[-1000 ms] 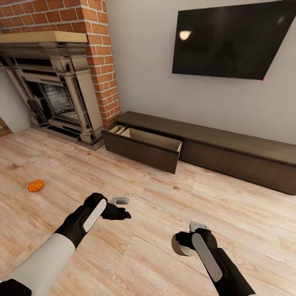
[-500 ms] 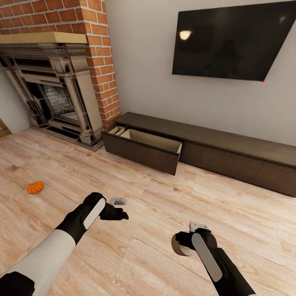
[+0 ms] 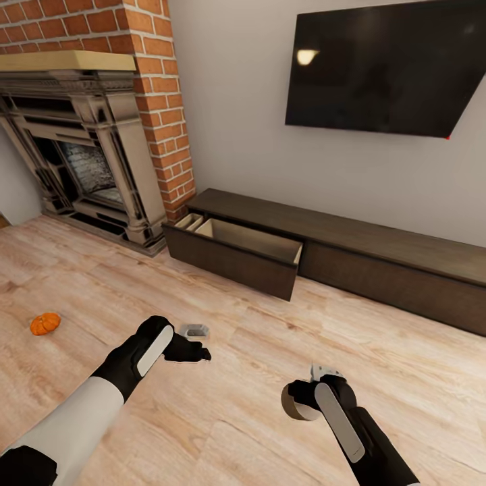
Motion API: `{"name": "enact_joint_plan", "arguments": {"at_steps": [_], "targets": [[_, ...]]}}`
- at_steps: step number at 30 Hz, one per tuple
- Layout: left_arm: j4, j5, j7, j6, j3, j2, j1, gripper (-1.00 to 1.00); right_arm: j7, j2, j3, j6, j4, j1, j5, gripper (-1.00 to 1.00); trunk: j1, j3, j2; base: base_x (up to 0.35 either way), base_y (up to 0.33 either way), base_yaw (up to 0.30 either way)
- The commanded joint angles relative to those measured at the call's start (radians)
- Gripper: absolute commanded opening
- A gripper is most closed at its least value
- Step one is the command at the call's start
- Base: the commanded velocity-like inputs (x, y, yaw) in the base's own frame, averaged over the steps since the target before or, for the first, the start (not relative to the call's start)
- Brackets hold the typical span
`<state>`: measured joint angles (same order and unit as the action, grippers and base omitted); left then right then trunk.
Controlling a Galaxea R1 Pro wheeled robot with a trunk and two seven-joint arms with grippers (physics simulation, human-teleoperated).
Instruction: Place each of the two pumpkins and all three candles from the living room inside a cabinet in the living room (use any cabinet), then make sure every cabinet is closed, and position the cauldron so it is next to a table in the living room.
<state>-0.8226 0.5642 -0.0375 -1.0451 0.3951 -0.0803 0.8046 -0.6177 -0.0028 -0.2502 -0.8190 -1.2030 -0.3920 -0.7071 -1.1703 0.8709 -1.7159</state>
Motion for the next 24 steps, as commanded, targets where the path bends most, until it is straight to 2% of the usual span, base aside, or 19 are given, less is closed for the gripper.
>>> {"name": "enact_joint_plan", "arguments": {"at_steps": [1,24], "targets": [[-0.001,0.005,-0.004,-0.002,0.004,-0.001,0.001,1.00,-0.011,0.000,-0.002,0.000,-0.001,-0.001,-0.011,-1.00,-0.001,0.001,0.000,0.335,0.000,0.000],[0.004,0.005,-0.005,-0.002,0.004,-0.003,0.001,1.00,-0.011,0.000,-0.002,0.000,-0.001,-0.001,-0.011,-1.00,-0.001,0.001,0.000,0.337,0.000,0.000]]}}
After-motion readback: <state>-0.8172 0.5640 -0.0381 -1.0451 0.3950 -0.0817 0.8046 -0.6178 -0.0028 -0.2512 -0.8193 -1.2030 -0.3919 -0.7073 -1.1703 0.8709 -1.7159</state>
